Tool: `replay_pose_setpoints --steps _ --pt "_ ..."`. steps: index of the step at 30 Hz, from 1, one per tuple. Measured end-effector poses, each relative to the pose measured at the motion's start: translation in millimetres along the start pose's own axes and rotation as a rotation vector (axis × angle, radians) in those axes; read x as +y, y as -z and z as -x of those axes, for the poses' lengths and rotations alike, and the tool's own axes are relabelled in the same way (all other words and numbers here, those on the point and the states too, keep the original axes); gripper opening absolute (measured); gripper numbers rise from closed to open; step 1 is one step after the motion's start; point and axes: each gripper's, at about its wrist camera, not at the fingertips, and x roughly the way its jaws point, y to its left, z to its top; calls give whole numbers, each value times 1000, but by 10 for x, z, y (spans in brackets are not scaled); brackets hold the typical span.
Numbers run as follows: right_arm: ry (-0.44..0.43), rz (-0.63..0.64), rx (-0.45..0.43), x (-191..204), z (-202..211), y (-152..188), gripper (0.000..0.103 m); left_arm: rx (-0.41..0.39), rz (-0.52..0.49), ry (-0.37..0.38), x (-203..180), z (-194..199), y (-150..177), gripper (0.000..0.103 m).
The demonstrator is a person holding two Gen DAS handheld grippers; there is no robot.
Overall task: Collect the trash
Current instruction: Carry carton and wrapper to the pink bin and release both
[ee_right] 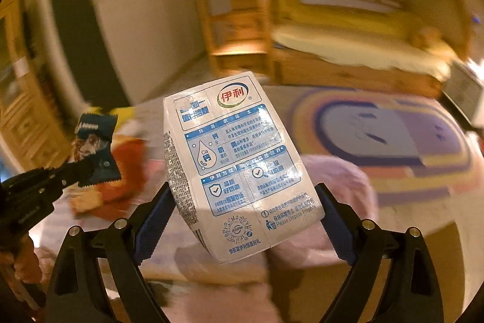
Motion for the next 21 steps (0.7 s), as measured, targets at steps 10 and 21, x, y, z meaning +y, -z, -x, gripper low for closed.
replay_pose_setpoints --steps 10,21 --pt "160 -170 78 -783 -410 139 90 113 -128 122 -800 -1111 -174 6" --pt "181 -273 71 -1214 -785 80 90 187 -144 217 -1004 -1691 -369 23"
